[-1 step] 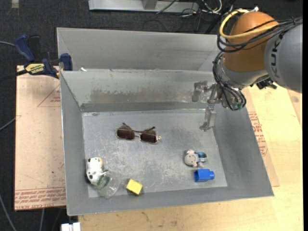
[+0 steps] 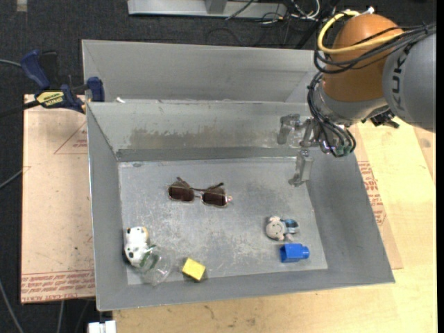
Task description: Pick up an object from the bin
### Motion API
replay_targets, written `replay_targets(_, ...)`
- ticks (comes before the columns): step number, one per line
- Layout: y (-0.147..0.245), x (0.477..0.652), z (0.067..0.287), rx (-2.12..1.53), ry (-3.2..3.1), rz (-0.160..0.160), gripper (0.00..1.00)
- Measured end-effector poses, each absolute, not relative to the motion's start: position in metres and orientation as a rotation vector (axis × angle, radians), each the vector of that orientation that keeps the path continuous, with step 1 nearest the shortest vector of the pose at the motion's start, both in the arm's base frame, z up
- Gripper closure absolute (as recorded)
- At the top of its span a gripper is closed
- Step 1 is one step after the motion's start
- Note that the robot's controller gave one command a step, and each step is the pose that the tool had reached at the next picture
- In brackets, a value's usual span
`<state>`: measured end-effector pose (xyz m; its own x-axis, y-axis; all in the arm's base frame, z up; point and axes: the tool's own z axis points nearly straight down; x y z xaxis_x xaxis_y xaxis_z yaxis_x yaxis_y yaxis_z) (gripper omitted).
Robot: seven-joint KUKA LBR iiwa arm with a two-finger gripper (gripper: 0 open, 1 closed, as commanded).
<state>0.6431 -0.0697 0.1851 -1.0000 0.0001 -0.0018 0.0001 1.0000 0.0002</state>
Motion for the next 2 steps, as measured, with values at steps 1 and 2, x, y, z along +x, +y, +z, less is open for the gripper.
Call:
replay_targets(1,0.008,0.622,0.113,-0.083,3.136,0.001,0.0)
replay_targets(2,0.04,0.579,0.119,0.059,3.147,0.002,0.0)
